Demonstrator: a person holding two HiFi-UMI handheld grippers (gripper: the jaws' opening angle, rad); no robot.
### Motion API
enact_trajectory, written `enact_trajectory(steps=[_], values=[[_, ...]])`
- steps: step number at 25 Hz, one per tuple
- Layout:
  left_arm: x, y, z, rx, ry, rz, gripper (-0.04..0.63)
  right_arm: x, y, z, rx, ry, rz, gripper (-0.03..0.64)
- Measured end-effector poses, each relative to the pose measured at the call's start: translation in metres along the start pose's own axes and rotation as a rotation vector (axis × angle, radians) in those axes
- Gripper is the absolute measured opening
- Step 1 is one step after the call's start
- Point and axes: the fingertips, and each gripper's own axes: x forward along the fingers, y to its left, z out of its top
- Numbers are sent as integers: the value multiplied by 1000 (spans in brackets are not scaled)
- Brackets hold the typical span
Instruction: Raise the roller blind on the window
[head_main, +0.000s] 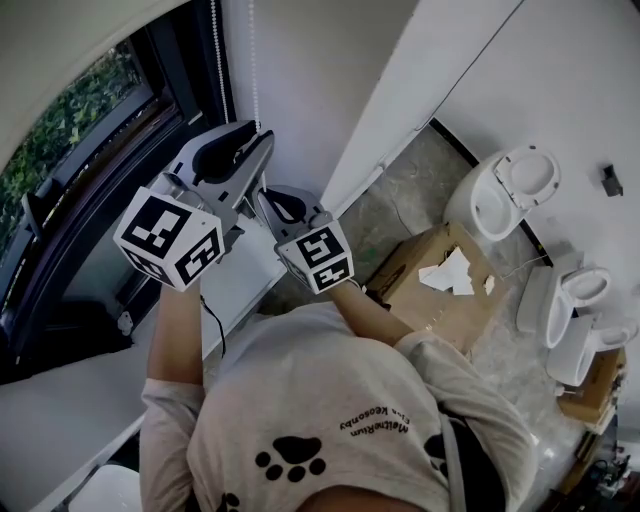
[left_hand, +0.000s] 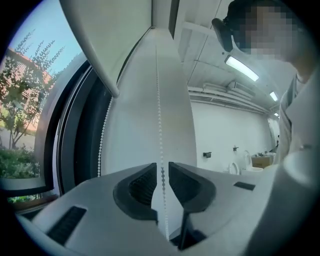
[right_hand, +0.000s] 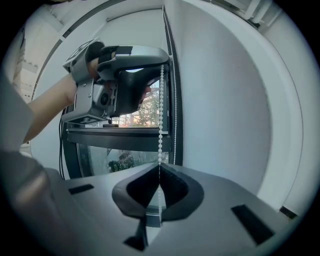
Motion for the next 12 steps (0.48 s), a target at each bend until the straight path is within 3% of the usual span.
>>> enact_trajectory(steps=[5,12], values=[[7,2,6,7,16,21,21,0,-4,1,-3,-15,-4,9],[3,2,3,-50,-30,53,9,3,-3,0,4,-24,-2,9]])
